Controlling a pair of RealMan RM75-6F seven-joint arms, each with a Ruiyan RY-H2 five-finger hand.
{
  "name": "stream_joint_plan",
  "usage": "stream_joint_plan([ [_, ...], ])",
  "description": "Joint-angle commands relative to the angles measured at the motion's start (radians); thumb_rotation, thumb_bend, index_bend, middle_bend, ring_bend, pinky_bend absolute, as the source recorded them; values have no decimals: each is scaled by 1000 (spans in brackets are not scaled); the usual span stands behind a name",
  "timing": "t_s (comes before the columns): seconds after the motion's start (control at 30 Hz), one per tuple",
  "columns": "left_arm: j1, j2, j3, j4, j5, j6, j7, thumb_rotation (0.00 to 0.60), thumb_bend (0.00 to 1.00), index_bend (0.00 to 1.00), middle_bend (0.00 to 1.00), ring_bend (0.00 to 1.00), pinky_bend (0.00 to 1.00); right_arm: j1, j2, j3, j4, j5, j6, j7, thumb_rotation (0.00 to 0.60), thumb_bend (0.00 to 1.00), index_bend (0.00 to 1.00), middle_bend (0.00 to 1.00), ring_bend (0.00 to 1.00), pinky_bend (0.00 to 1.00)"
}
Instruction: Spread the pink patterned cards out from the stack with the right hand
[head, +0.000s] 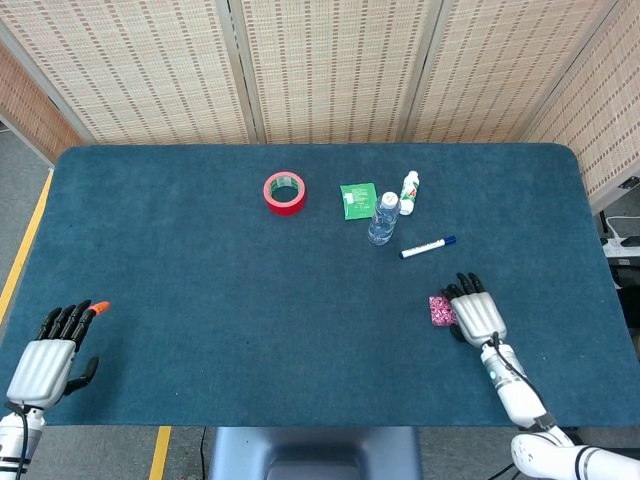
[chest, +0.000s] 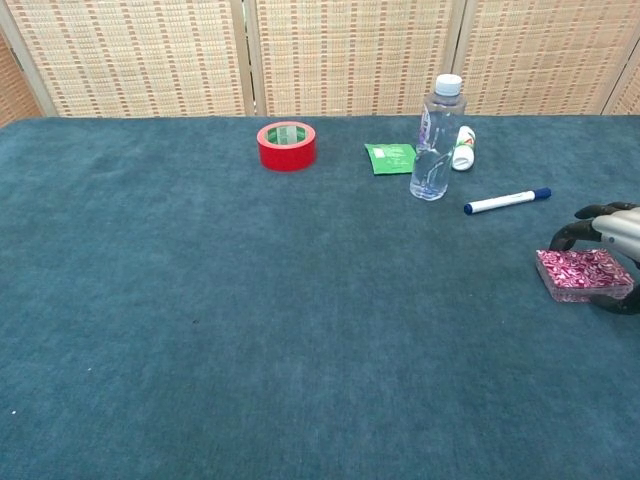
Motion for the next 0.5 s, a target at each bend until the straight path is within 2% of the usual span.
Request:
stream_joint_plan([
  [0.03, 1, -2, 0, 2, 1, 2, -1, 600, 438, 0, 0, 0, 42, 0, 2, -1, -5, -2, 3, 2, 600, 269, 254, 215, 20, 0],
  [0.5, 3, 4, 5, 10, 9, 4, -17, 600, 464, 0, 0, 0, 42, 8, -2, -2, -9, 15, -2, -13, 600, 269, 276, 218, 22, 0],
])
